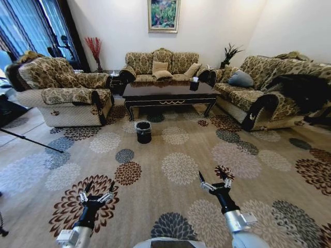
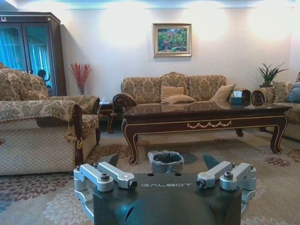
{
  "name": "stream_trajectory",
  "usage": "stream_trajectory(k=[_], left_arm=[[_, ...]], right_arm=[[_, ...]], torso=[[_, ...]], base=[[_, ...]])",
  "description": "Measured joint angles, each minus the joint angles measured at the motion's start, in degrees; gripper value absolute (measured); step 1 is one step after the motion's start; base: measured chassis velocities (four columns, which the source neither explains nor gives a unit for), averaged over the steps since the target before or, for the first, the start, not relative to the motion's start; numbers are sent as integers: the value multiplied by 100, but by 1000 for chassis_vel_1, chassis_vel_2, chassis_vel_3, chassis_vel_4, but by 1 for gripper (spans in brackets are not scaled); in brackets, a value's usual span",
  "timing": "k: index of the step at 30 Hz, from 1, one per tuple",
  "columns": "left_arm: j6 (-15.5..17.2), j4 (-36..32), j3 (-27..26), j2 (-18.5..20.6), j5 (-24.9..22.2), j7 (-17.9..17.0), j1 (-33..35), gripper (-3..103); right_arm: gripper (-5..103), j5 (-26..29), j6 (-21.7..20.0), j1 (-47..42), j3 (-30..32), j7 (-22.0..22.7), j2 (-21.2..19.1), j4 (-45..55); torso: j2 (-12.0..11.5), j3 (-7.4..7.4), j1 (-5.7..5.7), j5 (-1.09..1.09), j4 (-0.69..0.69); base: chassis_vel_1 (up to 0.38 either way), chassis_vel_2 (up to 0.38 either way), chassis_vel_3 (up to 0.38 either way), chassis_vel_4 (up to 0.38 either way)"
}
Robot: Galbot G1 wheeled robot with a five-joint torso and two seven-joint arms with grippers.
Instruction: Move to the front of the table and pick up the trash from the floor, then place it into the trash bin.
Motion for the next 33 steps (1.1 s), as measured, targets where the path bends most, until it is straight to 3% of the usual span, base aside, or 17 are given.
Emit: stream_trajectory(k=[33], left_arm=[[0,0,0,0,0,0,0,100]], right_arm=[[100,0,0,0,0,0,0,0]], torso=[[832,480,350,0,0]], base=[[0,0,0,0]])
